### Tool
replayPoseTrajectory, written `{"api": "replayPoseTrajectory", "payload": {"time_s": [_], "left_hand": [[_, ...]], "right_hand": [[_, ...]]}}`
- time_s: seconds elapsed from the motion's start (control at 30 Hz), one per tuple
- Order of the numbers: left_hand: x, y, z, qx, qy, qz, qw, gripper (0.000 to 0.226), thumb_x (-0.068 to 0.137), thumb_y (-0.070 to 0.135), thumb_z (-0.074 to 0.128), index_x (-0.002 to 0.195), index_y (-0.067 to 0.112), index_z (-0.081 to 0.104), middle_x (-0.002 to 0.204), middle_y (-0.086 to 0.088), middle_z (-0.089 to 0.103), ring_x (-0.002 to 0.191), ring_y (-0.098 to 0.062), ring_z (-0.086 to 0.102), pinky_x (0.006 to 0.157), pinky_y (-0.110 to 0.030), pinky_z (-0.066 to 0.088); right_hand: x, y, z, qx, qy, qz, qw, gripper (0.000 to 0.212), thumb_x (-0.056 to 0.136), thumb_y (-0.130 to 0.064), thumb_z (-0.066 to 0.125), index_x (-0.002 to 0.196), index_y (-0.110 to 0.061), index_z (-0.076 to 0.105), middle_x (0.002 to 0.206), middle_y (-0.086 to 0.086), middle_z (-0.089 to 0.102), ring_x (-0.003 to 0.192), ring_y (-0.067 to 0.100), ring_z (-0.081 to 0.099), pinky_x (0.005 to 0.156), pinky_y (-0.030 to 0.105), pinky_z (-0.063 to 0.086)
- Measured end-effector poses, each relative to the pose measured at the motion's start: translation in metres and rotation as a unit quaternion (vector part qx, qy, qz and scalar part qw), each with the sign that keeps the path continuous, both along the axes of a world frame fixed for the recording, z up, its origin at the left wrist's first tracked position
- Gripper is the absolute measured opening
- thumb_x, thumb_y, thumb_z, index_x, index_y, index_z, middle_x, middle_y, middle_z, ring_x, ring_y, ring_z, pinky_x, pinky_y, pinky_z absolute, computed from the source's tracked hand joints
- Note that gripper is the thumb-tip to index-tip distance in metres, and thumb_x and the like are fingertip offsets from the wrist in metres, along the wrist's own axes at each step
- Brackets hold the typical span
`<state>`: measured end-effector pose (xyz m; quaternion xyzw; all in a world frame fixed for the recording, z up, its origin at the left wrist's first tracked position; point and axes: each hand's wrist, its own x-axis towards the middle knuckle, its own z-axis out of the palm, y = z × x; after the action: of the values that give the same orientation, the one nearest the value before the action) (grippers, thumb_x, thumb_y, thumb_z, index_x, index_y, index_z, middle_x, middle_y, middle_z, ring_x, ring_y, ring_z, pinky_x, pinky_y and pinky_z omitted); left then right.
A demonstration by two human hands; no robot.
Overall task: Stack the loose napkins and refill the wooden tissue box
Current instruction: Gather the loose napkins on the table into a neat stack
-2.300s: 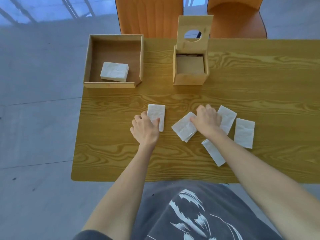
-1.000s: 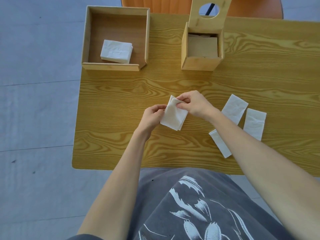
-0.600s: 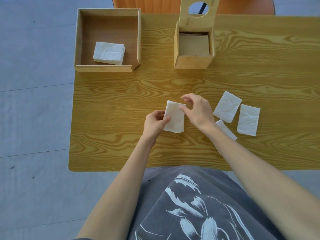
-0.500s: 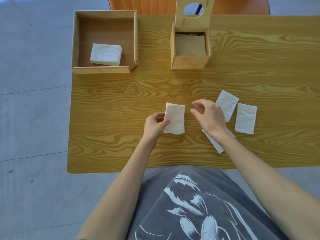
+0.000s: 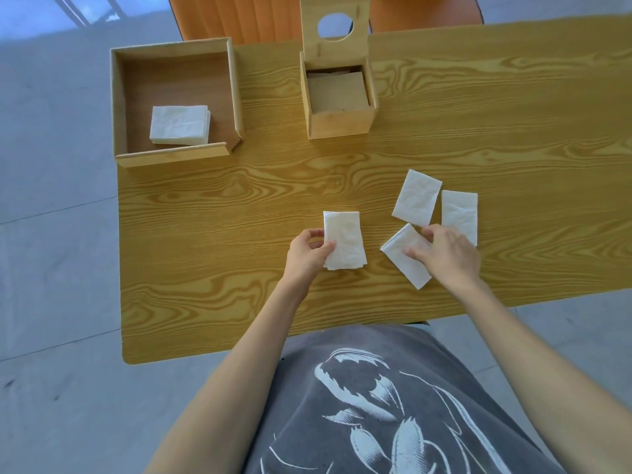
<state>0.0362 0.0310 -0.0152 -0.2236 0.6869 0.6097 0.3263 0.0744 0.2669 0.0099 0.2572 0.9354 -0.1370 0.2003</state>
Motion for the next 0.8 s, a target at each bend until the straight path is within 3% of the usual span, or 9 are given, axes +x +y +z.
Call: {"api": "replayPoseTrajectory", "payload": {"time_s": [0.23, 0.37, 0.47, 0.6, 0.8], "left_hand": [[0.003, 0.001, 0.0, 0.01, -0.006, 0.008, 1.0, 0.028, 0.091, 0.017, 0.065, 0.118, 0.015, 0.056, 0.113, -0.01, 0.071, 0.101, -0.023, 0.071, 0.086, -0.041, 0.059], [0.005, 0.001, 0.0, 0.014, -0.009, 0.017, 1.0, 0.032, 0.091, 0.015, 0.065, 0.121, 0.012, 0.056, 0.114, -0.011, 0.071, 0.101, -0.023, 0.071, 0.085, -0.039, 0.06], [0.007, 0.0, -0.001, 0.018, -0.008, 0.023, 1.0, 0.032, 0.091, 0.014, 0.065, 0.122, 0.012, 0.056, 0.114, -0.012, 0.071, 0.098, -0.022, 0.071, 0.078, -0.035, 0.06], [0.009, 0.001, -0.001, 0.037, -0.023, 0.033, 0.999, 0.035, 0.093, 0.013, 0.063, 0.127, 0.011, 0.054, 0.11, -0.009, 0.073, 0.086, -0.015, 0.072, 0.065, -0.024, 0.056], [0.011, 0.003, -0.001, 0.056, -0.026, 0.033, 0.998, 0.034, 0.095, 0.013, 0.061, 0.129, 0.011, 0.057, 0.104, -0.006, 0.072, 0.086, -0.016, 0.071, 0.071, -0.025, 0.058]], "right_hand": [[0.003, -0.008, -0.006, -0.005, 0.009, 0.003, 1.0, 0.036, 0.079, -0.045, 0.076, 0.102, -0.019, 0.065, 0.111, 0.007, 0.064, 0.108, 0.029, 0.058, 0.089, 0.043, 0.04], [0.004, -0.01, -0.005, -0.037, 0.025, -0.017, 0.999, 0.039, 0.081, -0.039, 0.076, 0.109, -0.019, 0.057, 0.09, -0.008, 0.062, 0.1, 0.025, 0.064, 0.088, 0.042, 0.039], [0.005, -0.009, -0.007, -0.05, 0.011, -0.019, 0.999, 0.044, 0.084, -0.041, 0.074, 0.119, -0.019, 0.061, 0.099, -0.003, 0.068, 0.105, 0.025, 0.063, 0.089, 0.042, 0.04], [0.007, -0.007, -0.009, -0.037, 0.009, -0.017, 0.999, 0.037, 0.081, -0.046, 0.074, 0.108, -0.021, 0.069, 0.111, 0.006, 0.067, 0.108, 0.028, 0.06, 0.089, 0.042, 0.046], [0.009, -0.01, 0.0, -0.149, 0.056, -0.072, 0.985, 0.03, 0.084, -0.027, 0.075, 0.106, -0.016, 0.058, 0.092, -0.002, 0.065, 0.091, 0.021, 0.063, 0.076, 0.034, 0.05]]}}
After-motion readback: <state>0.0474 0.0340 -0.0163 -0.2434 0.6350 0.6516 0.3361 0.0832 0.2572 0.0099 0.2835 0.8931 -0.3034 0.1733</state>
